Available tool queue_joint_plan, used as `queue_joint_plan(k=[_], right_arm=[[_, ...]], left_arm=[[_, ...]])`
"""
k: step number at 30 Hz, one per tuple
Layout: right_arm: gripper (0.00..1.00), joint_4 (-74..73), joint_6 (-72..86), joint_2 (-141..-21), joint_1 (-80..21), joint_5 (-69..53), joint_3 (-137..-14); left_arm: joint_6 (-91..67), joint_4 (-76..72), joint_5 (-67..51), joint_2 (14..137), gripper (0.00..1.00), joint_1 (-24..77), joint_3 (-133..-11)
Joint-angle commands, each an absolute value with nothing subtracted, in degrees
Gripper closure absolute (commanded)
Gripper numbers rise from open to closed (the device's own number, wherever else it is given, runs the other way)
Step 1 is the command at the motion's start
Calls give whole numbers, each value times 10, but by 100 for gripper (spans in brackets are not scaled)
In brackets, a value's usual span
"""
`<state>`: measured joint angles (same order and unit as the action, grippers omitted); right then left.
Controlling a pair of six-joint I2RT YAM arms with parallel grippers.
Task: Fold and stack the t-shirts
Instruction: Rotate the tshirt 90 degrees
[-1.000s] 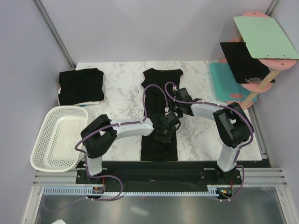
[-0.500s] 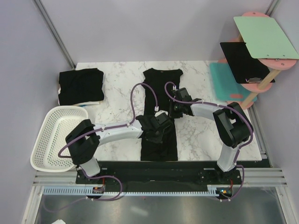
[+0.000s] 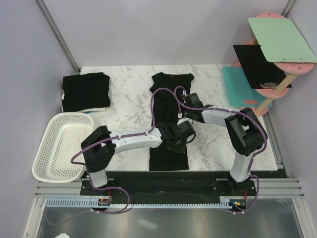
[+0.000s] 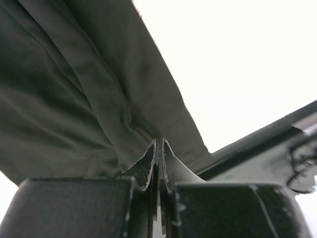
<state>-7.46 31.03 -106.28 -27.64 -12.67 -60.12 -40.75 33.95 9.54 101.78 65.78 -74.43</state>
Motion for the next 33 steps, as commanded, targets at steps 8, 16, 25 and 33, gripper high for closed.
queue_joint_plan(k=[8,16,25,33], right_arm=[[100,-120,299,-1110,-278,-95,-584],[100,-122,298,-1115,-277,-96,-581],[100,-127,294,-1099,-277,-87,-579],[100,-140,287,-1009,-276,-91,-565]], left_arm=[[-455,336,93,1031,98,662,-698],[-480,352,118,984,98,660,-645],[-515,371,165,855,98,660,-570],[-522,397,191,819,98,657,-538]])
